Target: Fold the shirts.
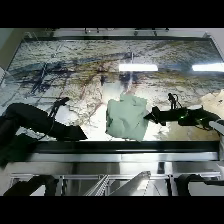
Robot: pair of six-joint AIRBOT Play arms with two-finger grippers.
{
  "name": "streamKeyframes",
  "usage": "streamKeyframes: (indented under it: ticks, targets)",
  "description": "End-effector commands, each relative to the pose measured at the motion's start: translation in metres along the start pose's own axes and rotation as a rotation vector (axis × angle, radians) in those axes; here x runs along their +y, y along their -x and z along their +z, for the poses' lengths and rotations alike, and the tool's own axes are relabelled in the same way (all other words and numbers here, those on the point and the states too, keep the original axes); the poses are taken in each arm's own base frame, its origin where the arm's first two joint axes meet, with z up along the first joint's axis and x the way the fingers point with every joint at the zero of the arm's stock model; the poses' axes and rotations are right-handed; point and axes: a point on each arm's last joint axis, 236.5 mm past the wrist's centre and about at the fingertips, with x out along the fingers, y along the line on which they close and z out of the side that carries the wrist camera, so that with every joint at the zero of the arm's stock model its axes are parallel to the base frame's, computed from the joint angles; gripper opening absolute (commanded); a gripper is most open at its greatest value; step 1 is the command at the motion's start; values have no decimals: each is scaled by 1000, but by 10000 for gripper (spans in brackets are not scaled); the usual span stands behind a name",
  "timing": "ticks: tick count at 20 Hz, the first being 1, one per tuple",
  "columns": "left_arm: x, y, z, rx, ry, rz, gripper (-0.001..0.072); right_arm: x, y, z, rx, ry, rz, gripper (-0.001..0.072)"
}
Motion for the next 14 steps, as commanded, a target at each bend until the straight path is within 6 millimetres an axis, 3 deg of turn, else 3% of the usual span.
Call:
streamKeyframes:
  ticks: [1,3,6,8,14]
  targets:
    - [20,-4,30,-113,100,-95,697,52,0,21,-20,88,93,19]
    - [29,-31,52,-138,103,-90,698,66,14,28,-57,126,104,19]
    - [18,-76,88,-157,76,-83,692,66,28,21,-43,179,62,19]
    - [6,-101,102,-107,45,-90,415,71,31,14,-19,203,70,19]
    - [-14,-132,157,-63,25,-116,413,80,34,3,19,211,97,19]
